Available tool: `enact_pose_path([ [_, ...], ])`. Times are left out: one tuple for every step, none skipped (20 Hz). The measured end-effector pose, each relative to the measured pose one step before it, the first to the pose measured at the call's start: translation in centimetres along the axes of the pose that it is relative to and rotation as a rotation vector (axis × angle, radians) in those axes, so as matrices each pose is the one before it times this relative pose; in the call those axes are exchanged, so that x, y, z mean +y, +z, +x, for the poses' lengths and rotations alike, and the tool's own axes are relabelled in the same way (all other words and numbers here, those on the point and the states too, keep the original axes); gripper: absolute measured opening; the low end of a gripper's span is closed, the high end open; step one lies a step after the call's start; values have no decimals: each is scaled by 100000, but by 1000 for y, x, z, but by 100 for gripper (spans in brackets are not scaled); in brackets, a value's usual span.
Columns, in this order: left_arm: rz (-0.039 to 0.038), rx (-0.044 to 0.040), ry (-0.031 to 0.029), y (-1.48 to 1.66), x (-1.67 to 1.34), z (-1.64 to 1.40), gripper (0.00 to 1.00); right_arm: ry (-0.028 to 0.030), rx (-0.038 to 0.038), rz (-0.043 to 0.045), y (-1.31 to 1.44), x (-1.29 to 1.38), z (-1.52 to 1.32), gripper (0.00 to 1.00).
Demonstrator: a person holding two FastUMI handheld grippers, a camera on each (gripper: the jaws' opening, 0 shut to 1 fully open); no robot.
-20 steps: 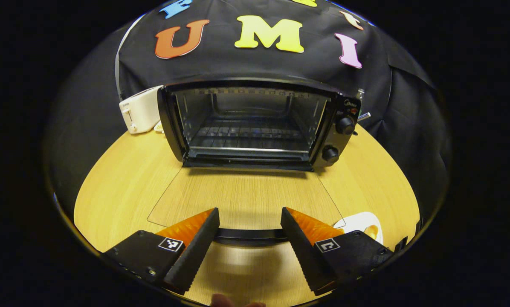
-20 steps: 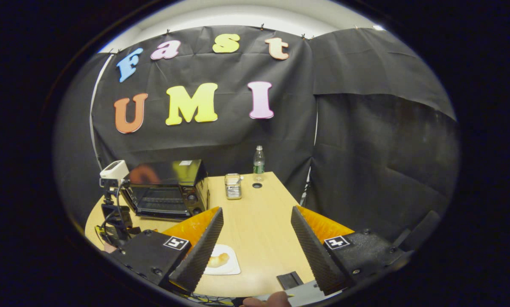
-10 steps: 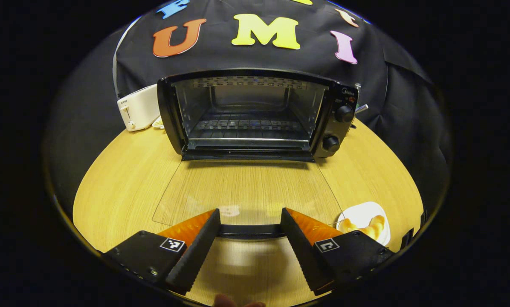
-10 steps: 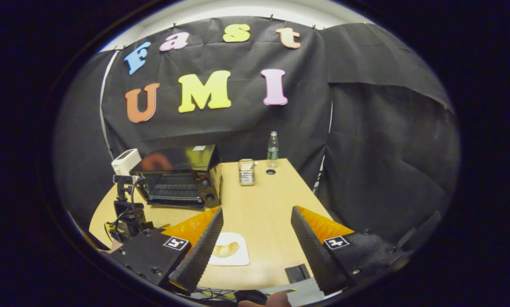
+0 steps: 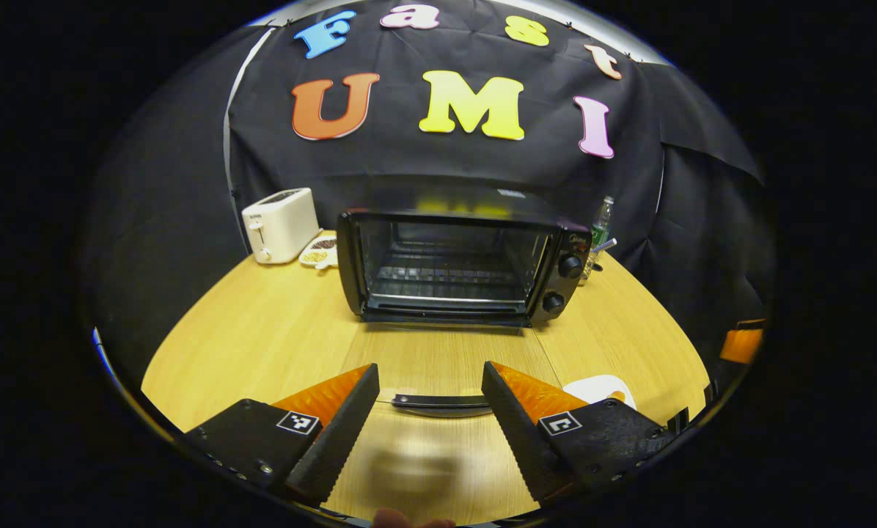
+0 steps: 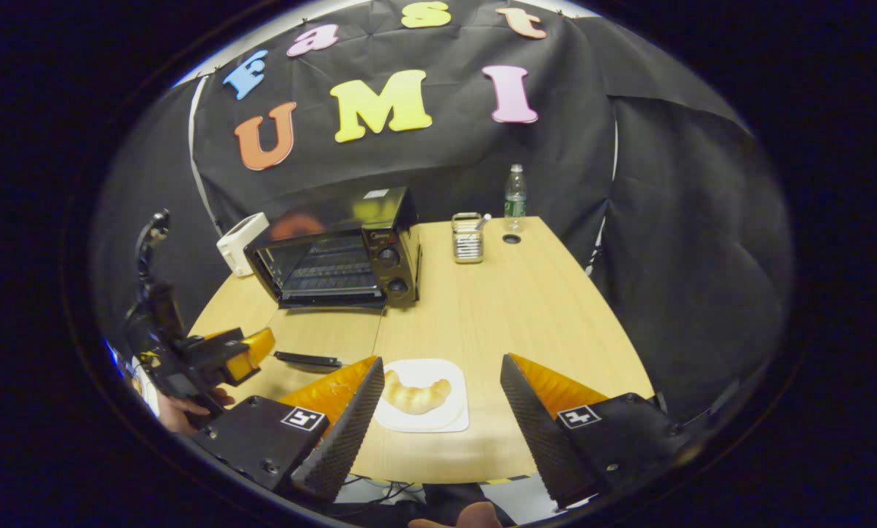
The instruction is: Open the electric oven with the left hand, put the food in, and close the electric oven.
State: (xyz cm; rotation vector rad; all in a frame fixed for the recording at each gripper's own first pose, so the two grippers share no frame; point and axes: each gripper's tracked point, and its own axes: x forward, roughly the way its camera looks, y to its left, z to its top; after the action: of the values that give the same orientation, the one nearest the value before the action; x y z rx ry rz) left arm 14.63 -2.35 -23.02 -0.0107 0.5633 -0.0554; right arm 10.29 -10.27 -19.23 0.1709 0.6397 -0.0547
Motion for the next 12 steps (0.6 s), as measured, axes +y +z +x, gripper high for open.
enact_pose_path([
  [-439,-2241,-445,782,-26,-1338,93,1516,2454,960,-601,332,700,98],
  [-1,-1896,293,779,144,-1381,93,1506,2855,740,-741,204,771,99],
  [78,-1297,1529,676,493,-1425,93,1335,2820,682,-821,149,1061,98],
  [-721,-998,2266,651,514,-1328,93,1229,2362,184,-628,168,966,99],
  [-1866,-1050,1804,608,305,-1183,93,680,2675,-480,-662,113,920,97],
  [-2506,-1061,1359,599,106,-1136,93,1040,2336,127,-573,-10,1180,96],
  [-2419,-755,1354,307,-13,-912,93,960,2737,500,-572,-61,1103,90],
  [-1877,-328,817,343,76,-850,93,598,2688,1238,-584,-96,1170,90],
  [-1326,-183,393,333,47,-565,93,474,2370,1504,-572,-138,1028,88],
  [-494,-84,562,391,131,-231,93,342,2021,1410,-402,-102,723,88],
  [78,326,1129,124,278,-405,93,562,1473,1533,-439,8,568,87],
  [271,302,1473,84,588,-503,93,145,1245,1341,-401,-100,531,86],
])
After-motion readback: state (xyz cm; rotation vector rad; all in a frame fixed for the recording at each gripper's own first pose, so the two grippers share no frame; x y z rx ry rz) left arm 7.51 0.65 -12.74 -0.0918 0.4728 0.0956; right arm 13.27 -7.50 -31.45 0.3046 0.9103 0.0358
